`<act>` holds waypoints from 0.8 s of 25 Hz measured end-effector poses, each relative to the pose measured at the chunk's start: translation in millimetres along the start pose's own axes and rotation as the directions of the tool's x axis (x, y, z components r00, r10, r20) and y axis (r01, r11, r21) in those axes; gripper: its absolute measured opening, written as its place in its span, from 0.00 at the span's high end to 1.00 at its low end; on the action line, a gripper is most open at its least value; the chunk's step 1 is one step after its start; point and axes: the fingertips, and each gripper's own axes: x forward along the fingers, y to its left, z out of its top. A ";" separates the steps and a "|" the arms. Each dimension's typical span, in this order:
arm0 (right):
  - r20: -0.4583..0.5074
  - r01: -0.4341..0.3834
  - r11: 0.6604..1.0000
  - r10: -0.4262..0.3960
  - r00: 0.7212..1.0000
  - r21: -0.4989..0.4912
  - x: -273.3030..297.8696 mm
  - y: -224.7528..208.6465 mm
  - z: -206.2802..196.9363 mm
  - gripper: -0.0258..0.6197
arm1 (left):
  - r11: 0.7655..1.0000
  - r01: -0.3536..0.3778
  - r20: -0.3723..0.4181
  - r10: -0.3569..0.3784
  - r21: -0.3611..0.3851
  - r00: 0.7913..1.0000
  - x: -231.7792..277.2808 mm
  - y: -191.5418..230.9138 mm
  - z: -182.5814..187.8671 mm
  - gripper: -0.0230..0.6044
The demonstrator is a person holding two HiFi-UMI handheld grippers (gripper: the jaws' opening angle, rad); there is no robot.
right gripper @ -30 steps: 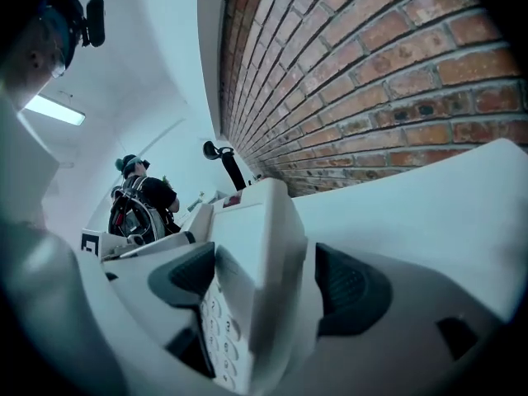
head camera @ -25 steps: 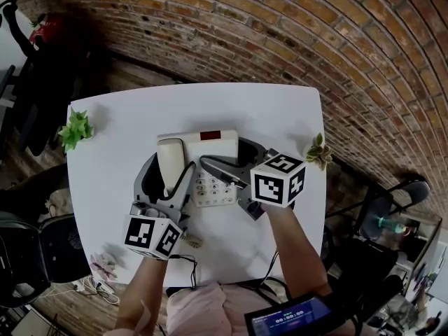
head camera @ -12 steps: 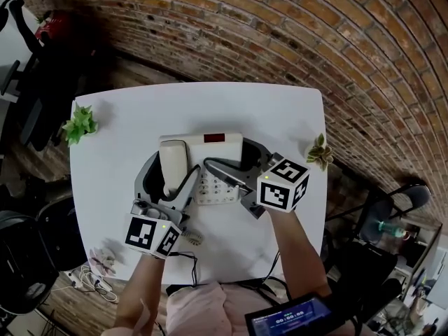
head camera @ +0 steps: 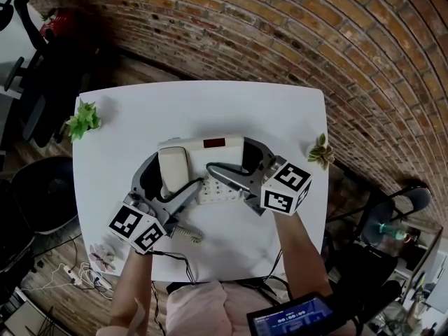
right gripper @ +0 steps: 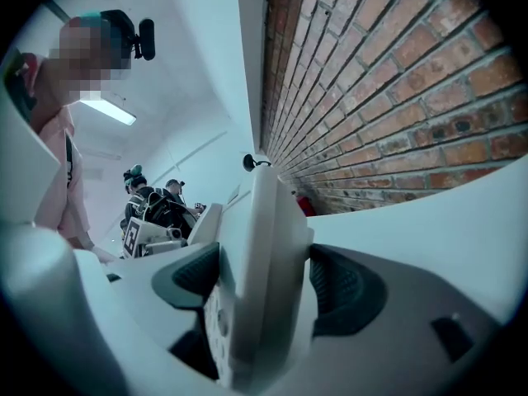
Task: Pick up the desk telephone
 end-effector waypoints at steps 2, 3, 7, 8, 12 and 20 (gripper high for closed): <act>0.009 -0.006 1.000 0.006 1.000 -0.009 -1.2 1.0 -0.6 0.42 | 0.999 0.044 -0.025 -0.044 0.000 0.999 0.9 -6.3 -5.1 0.23; 0.013 -0.010 1.000 0.010 1.000 -0.012 -2.1 1.4 -1.0 0.42 | 0.998 0.061 -0.033 -0.061 -0.001 0.998 1.0 -9.4 -7.0 0.23; 0.020 -0.033 0.999 0.034 0.999 -0.032 -4.9 5.8 -2.7 0.42 | 0.994 0.093 -0.013 -0.094 -0.050 0.995 0.9 -14.7 -6.3 0.23; 0.020 -0.040 0.999 0.041 0.999 -0.036 -5.0 7.4 -3.4 0.42 | 0.994 0.094 -0.008 -0.095 -0.059 0.995 0.8 -14.2 -5.7 0.23; 0.021 -0.052 0.997 0.053 0.998 -0.051 -7.4 12.0 -5.4 0.42 | 0.994 0.094 -0.013 -0.095 -0.057 0.995 1.6 -13.3 -6.8 0.23; -0.030 0.048 0.998 -0.049 0.998 -0.036 -13.6 13.5 -6.2 0.41 | 0.997 0.069 0.001 -0.069 0.029 0.998 -1.3 -18.3 -2.9 0.28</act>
